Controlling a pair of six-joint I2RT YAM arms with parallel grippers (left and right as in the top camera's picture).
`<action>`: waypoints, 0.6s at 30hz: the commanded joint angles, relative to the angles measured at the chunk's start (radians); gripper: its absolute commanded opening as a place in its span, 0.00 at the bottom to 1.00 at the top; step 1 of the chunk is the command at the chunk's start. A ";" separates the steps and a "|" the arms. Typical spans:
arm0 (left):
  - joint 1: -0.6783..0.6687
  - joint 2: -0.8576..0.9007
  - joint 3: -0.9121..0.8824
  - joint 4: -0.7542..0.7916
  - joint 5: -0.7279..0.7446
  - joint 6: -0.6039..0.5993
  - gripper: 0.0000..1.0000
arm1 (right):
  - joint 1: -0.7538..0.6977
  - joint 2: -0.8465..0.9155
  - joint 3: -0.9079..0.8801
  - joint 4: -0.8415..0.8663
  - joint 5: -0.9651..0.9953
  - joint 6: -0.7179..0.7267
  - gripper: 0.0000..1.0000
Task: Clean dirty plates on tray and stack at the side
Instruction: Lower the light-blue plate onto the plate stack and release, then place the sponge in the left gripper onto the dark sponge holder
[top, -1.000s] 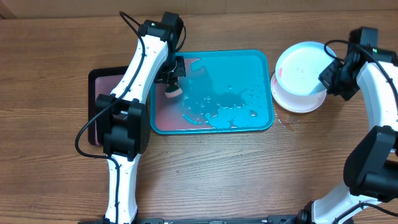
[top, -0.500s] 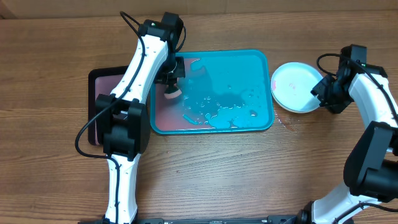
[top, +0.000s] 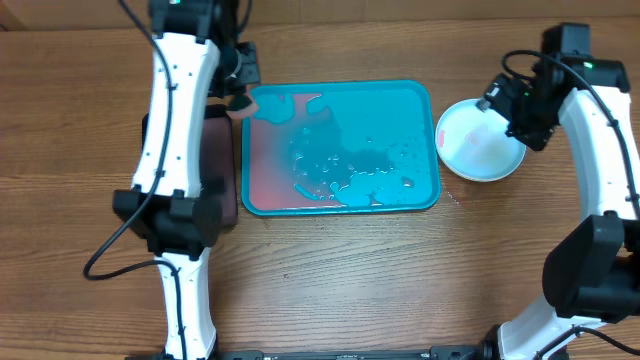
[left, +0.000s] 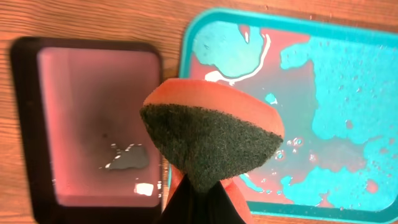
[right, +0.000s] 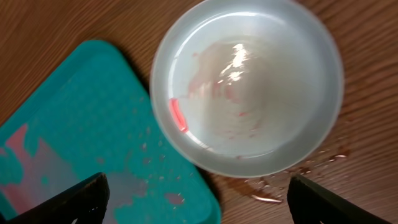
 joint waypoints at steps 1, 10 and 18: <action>0.010 -0.110 -0.026 -0.004 -0.016 0.026 0.04 | 0.055 -0.025 0.023 -0.013 -0.016 -0.026 0.93; 0.047 -0.341 -0.454 0.001 -0.266 -0.108 0.05 | 0.155 -0.024 0.023 0.000 -0.012 -0.030 0.98; 0.189 -0.346 -0.808 0.347 -0.100 0.161 0.04 | 0.180 -0.024 0.023 0.005 -0.012 -0.056 0.99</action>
